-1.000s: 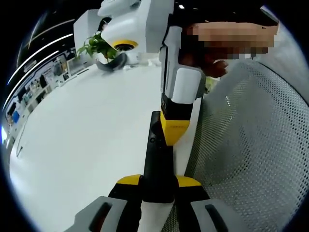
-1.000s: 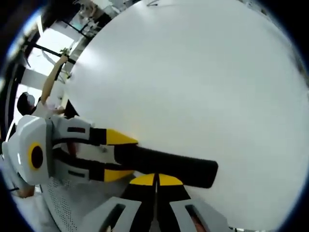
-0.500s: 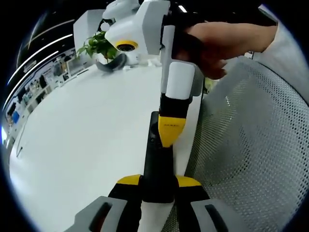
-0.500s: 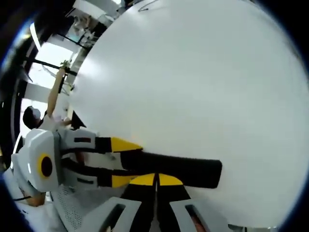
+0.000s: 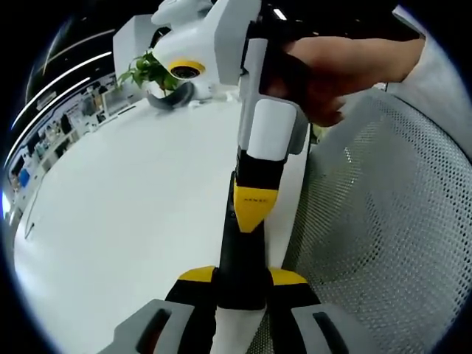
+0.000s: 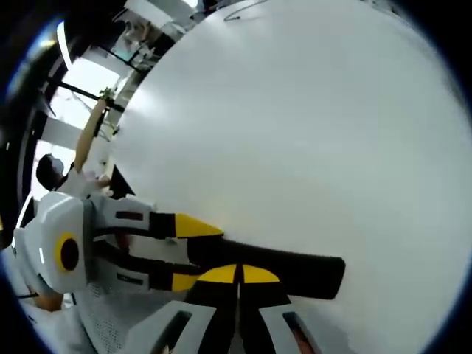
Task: Press the specified remote control buttons in sequence, fully releasing each button before pressing the next.
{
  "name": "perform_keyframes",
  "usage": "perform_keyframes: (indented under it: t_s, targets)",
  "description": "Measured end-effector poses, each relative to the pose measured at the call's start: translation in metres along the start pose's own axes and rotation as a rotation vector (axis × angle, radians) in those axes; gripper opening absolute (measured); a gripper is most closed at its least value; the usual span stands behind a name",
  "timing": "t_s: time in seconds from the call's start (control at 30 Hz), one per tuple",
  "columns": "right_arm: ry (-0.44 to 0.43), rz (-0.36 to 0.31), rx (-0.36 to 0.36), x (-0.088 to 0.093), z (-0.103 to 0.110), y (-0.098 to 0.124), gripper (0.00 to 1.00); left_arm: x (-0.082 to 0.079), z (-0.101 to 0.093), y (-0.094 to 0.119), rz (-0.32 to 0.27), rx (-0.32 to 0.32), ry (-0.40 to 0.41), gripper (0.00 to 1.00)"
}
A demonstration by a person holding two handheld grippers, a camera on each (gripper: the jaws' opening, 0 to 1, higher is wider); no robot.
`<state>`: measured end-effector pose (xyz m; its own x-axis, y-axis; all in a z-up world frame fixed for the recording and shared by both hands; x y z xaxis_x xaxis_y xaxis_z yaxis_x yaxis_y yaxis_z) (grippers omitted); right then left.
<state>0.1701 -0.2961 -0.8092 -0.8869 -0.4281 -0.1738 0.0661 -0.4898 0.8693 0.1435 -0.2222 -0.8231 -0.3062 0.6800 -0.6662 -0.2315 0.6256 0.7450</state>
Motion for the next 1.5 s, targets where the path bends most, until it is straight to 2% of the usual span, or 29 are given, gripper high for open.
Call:
perform_keyframes:
  t_s: [0.63,0.77,0.9,1.17,1.5]
  targets:
    - [0.129,0.021,0.071,-0.0027,0.0040,-0.0028,0.00,-0.0002,0.0003,-0.0004,-0.007,0.002,-0.001,0.25]
    - [0.107,0.044,0.057,-0.0057,0.0019,-0.0034,0.00,-0.0002,0.0004,-0.0005,-0.007,0.002,-0.004,0.25]
    - [0.123,0.005,0.065,-0.0018,0.0040,-0.0016,0.00,-0.0003,0.0008,-0.0002,-0.008,0.001,-0.001,0.25]
    - [0.060,-0.010,0.040,-0.0015,0.0004,0.0003,0.00,-0.0002,0.0008,-0.0006,-0.008,-0.001,-0.002,0.25]
    - [0.041,-0.024,0.001,-0.0030,0.0051,0.0010,0.00,-0.0003,0.0008,-0.0006,-0.010,0.000,-0.002,0.25]
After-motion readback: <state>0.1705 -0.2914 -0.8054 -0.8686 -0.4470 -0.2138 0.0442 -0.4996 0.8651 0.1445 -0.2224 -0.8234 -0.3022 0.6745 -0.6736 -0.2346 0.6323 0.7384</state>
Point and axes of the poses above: the point that each gripper's makers call its tool centre point, and the gripper's own axes: y roughly backward along the fingers, z roughly to its left, x roughly out of its underside, the point moved 5 cm from there along y, roughly backward along the fingers, and after that the axes turned 2 degrees about x, right-handed, at the moved point
